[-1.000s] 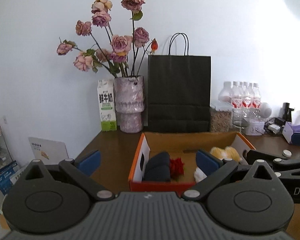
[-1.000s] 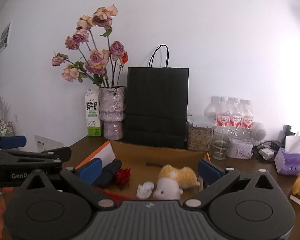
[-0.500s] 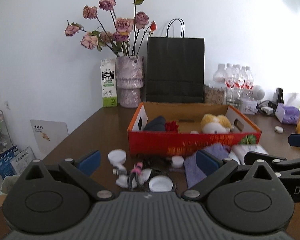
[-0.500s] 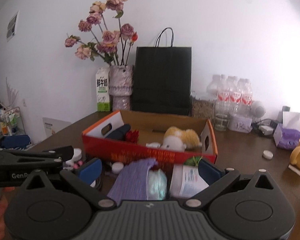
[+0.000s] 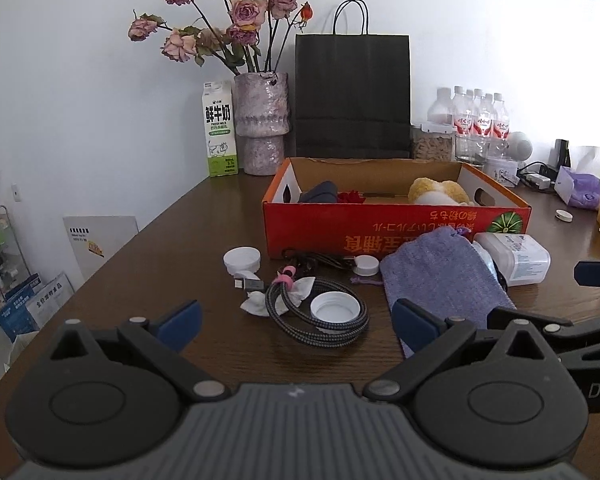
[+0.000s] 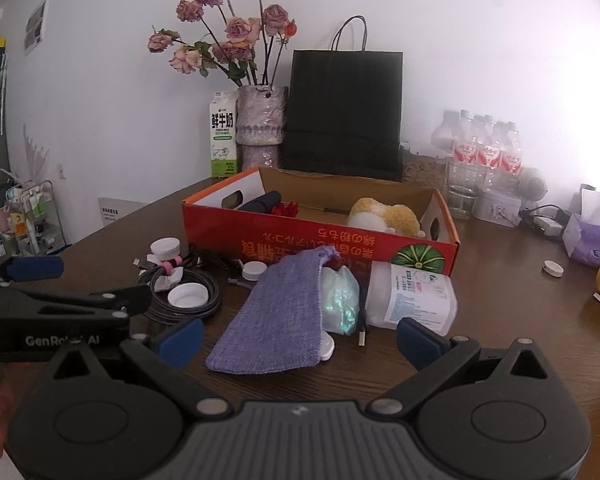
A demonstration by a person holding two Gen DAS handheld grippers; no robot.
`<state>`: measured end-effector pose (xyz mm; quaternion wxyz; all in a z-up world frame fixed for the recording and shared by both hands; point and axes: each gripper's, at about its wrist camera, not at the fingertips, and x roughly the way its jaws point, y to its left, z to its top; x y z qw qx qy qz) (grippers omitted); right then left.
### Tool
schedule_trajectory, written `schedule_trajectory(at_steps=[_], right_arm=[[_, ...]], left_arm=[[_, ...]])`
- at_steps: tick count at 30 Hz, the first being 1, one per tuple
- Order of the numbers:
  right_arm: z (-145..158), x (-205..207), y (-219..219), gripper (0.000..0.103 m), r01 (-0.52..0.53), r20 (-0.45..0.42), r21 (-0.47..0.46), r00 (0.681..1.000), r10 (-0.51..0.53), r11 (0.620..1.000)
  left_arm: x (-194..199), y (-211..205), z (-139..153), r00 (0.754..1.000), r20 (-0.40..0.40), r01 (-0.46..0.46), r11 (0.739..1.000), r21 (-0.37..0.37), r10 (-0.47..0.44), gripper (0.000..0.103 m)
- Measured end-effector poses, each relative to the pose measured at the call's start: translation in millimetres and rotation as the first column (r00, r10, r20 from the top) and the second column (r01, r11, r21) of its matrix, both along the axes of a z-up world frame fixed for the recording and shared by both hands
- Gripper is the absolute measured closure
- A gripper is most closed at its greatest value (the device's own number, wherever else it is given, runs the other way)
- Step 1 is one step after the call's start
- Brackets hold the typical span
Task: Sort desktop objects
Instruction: 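Grasp the purple drawstring pouch with the right tool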
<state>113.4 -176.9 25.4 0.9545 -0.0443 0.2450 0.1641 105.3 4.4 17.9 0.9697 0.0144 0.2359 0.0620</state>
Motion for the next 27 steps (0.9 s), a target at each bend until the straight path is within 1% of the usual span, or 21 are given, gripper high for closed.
schedule_trajectory(at_steps=[3, 6, 9, 11, 13, 15, 17, 19, 21, 23, 25, 26, 27], right_arm=[[-3, 4, 2, 0.0, 0.0, -0.007, -0.005, 1.0, 0.0, 1.0], [-8, 11, 3, 0.0, 0.002, -0.022, -0.011, 1.0, -0.002, 1.0], [-15, 22, 5, 0.003, -0.001, -0.053, -0.015, 0.999, 0.0, 1.0], [-21, 31, 8, 0.007, -0.007, -0.072, -0.027, 0.997, 0.005, 1.0], [-25, 37, 11, 0.008, -0.015, -0.084, -0.038, 0.996, 0.012, 0.999], [-28, 42, 16, 0.01, -0.024, -0.092, -0.05, 0.996, 0.019, 0.998], [-30, 45, 23, 0.017, -0.033, -0.094, -0.065, 0.995, 0.027, 0.997], [-32, 48, 28, 0.019, -0.047, -0.098, -0.076, 0.994, 0.04, 0.996], [-33, 50, 34, 0.023, -0.057, -0.099, -0.091, 0.994, 0.048, 0.994], [-35, 53, 39, 0.033, -0.066, -0.104, -0.104, 0.993, 0.055, 0.992], [-38, 56, 42, 0.035, -0.072, -0.119, -0.105, 0.991, 0.06, 0.992], [-39, 57, 42, 0.042, -0.074, -0.123, -0.105, 0.991, 0.06, 0.992], [-39, 57, 42, 0.046, -0.07, -0.12, -0.108, 0.991, 0.057, 0.992]], left_arm=[[5, 3, -2, 1.0, -0.012, 0.001, 1.0, -0.002, -0.001, 0.0], [9, 11, -4, 1.0, -0.023, -0.02, 1.0, -0.014, 0.019, 0.0], [14, 18, -6, 0.998, -0.04, -0.04, 0.999, -0.018, 0.039, 0.0], [18, 23, -9, 0.998, -0.049, -0.047, 0.999, -0.017, 0.046, 0.0], [21, 27, -11, 0.997, -0.057, -0.059, 0.998, -0.013, 0.058, 0.0], [23, 32, -13, 0.995, -0.063, -0.073, 0.997, -0.017, 0.072, 0.0], [24, 38, -14, 0.994, -0.069, -0.086, 0.996, -0.026, 0.084, 0.0], [26, 43, -15, 0.993, -0.075, -0.095, 0.995, -0.033, 0.093, 0.0], [26, 47, -16, 0.992, -0.077, -0.1, 0.994, -0.036, 0.097, 0.0], [26, 49, -17, 0.992, -0.08, -0.103, 0.994, -0.039, 0.1, 0.0], [26, 51, -17, 0.992, -0.083, -0.101, 0.994, -0.041, 0.098, 0.0], [26, 52, -18, 0.992, -0.083, -0.1, 0.994, -0.041, 0.097, 0.0], [26, 53, -18, 0.992, -0.085, -0.101, 0.994, -0.042, 0.097, 0.0]])
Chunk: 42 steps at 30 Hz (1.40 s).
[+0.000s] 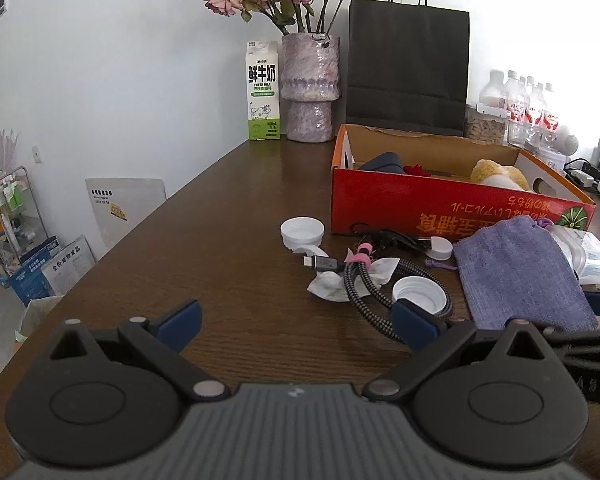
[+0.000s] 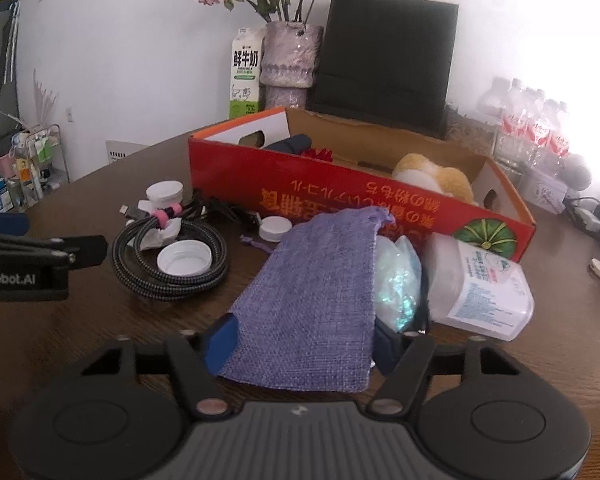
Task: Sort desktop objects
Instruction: 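Grasp the purple drawstring pouch with the right tool, then grasp the black braided cable with the left tool while the right tool holds the pouch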
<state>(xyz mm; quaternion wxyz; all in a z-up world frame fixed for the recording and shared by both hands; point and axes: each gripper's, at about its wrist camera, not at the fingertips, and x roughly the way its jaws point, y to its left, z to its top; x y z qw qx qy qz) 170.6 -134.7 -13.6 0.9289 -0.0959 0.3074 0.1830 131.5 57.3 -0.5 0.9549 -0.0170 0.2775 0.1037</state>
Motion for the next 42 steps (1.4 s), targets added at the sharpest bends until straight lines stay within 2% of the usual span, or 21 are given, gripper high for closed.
schedule_trajectory(at_steps=[2, 3, 4, 5, 8, 20, 29, 37, 42], right_arm=[[1, 0, 0, 0.067, 0.008, 0.011, -0.002, 1.0, -0.008, 1.0], [1, 0, -1, 0.074, 0.007, 0.009, 0.005, 1.0, -0.007, 1.0], [2, 1, -2, 0.088, 0.005, 0.005, 0.015, 1.0, -0.005, 1.0], [2, 1, -3, 0.094, 0.003, 0.002, 0.023, 1.0, -0.003, 1.0], [5, -1, -5, 0.099, -0.005, 0.012, 0.038, 1.0, 0.005, 0.999], [37, -5, -28, 0.102, 0.004, 0.103, 0.137, 0.994, -0.018, 0.991], [59, 8, -49, 0.102, 0.029, 0.155, 0.18, 0.986, -0.058, 0.983], [48, 21, -63, 0.102, 0.061, 0.126, 0.19, 0.988, -0.086, 0.98], [33, 27, -67, 0.102, 0.068, 0.083, 0.203, 0.993, -0.086, 0.977]], left_arm=[[0, 1, -1, 1.0, -0.004, -0.002, 1.0, -0.003, 0.002, 0.0], [0, 1, -1, 1.0, -0.005, -0.003, 1.0, -0.005, 0.003, 0.0], [0, 1, -1, 1.0, -0.005, -0.004, 1.0, -0.005, 0.004, 0.0], [0, 1, 0, 1.0, -0.004, -0.004, 1.0, -0.005, 0.004, 0.0], [-1, 1, 1, 1.0, 0.0, -0.004, 1.0, -0.002, 0.004, 0.0], [9, -18, 12, 0.999, -0.002, 0.052, 0.998, 0.031, -0.052, 0.0], [47, -46, 10, 0.988, -0.103, 0.122, 0.99, 0.066, -0.115, 0.0], [77, -63, -9, 0.973, -0.204, 0.134, 0.985, 0.109, -0.11, 0.0], [83, -66, -18, 0.968, -0.228, 0.131, 0.985, 0.111, -0.103, 0.0]])
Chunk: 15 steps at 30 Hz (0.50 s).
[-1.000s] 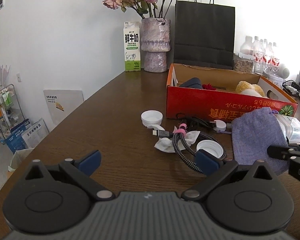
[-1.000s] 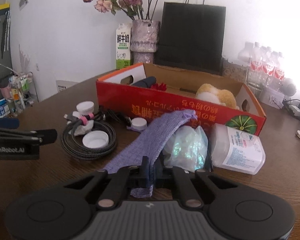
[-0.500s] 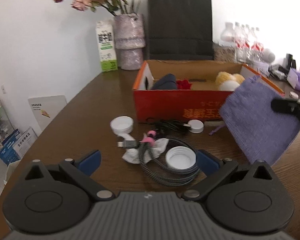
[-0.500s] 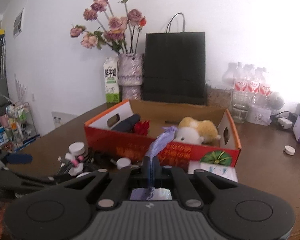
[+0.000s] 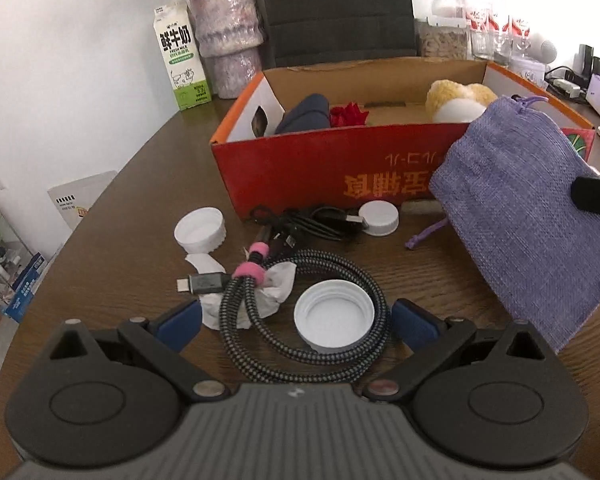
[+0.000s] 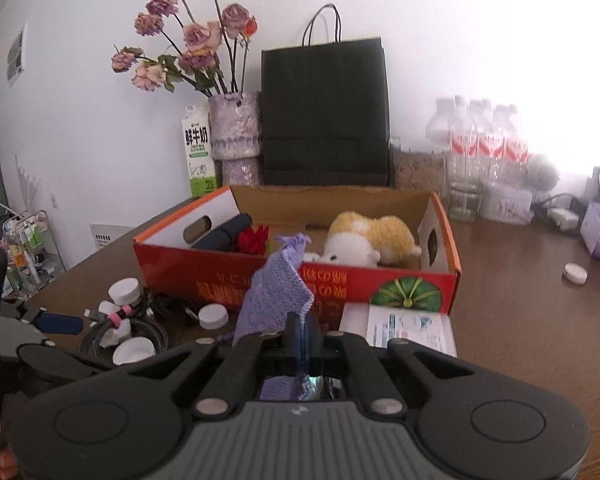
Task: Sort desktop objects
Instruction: 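Grasp the black braided cable with the left tool while the right tool holds the pouch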
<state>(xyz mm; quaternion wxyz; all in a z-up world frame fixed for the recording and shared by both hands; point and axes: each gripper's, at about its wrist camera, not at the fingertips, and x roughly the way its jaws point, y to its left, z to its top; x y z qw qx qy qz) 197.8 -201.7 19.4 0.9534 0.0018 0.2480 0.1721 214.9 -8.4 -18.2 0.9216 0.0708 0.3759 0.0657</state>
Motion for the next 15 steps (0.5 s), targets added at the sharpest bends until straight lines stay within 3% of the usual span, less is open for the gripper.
schedule_trajectory(at_steps=[10, 13, 15], right_arm=[[-14, 0, 4, 0.102, -0.011, -0.041, -0.017, 0.999, 0.01, 1.0], [-18, 2, 7, 0.102, -0.013, -0.057, -0.025, 0.998, 0.011, 1.0], [-20, 2, 8, 0.102, -0.011, -0.063, -0.03, 0.998, 0.009, 0.999]], left_arm=[[0, 8, -5, 1.0, 0.02, -0.007, 0.997, -0.083, 0.009, 0.0], [-1, 13, -4, 1.0, 0.031, 0.004, 0.991, -0.133, 0.0, 0.016], [-2, 13, -4, 0.999, 0.037, 0.014, 0.99, -0.138, -0.009, 0.017]])
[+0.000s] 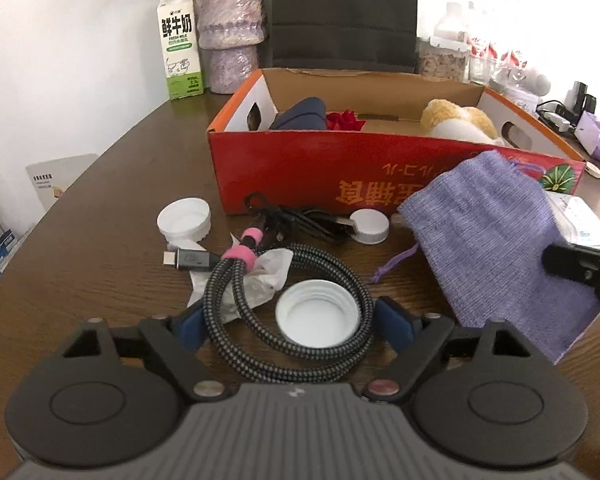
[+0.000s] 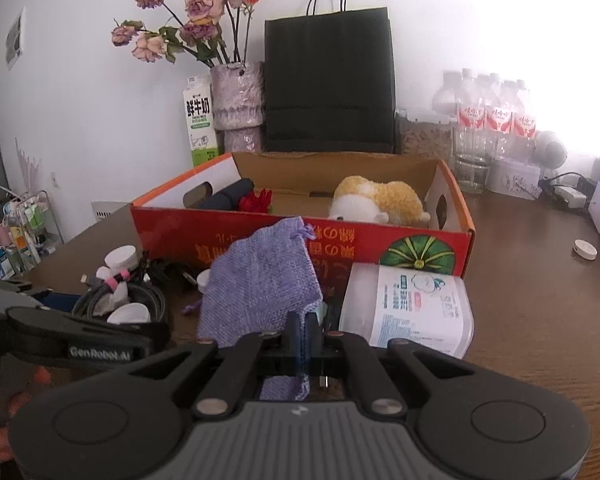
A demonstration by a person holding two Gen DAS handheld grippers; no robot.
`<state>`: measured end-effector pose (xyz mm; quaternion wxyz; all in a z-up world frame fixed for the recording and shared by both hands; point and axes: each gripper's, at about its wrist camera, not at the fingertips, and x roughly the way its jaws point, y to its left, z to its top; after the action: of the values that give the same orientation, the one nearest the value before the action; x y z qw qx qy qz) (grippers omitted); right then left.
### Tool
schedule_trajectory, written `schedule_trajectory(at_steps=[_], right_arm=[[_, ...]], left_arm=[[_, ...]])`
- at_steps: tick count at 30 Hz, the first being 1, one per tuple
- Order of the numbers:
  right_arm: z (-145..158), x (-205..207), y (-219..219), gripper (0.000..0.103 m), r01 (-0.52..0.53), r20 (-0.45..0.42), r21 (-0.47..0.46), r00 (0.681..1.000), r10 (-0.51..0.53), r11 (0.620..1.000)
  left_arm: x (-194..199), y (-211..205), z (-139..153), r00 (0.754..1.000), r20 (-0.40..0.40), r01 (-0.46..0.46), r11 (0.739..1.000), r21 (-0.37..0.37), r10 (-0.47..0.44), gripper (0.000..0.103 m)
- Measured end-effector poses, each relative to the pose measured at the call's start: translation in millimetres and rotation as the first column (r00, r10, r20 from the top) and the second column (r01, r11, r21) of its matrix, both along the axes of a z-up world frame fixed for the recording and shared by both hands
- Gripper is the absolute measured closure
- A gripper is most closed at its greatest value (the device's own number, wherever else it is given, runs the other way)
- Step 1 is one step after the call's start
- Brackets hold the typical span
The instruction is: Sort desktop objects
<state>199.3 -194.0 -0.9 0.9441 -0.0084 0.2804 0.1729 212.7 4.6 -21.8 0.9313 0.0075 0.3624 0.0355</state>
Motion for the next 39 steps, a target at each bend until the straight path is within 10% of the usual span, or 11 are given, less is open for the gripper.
schedule_trajectory(at_steps=[39], right_arm=[[62, -30, 28, 0.102, -0.075, 0.119, 0.023, 0.99, 0.072, 0.997]], left_arm=[[-55, 21, 55, 0.977, 0.214, 0.023, 0.997, -0.078, -0.006, 0.019]])
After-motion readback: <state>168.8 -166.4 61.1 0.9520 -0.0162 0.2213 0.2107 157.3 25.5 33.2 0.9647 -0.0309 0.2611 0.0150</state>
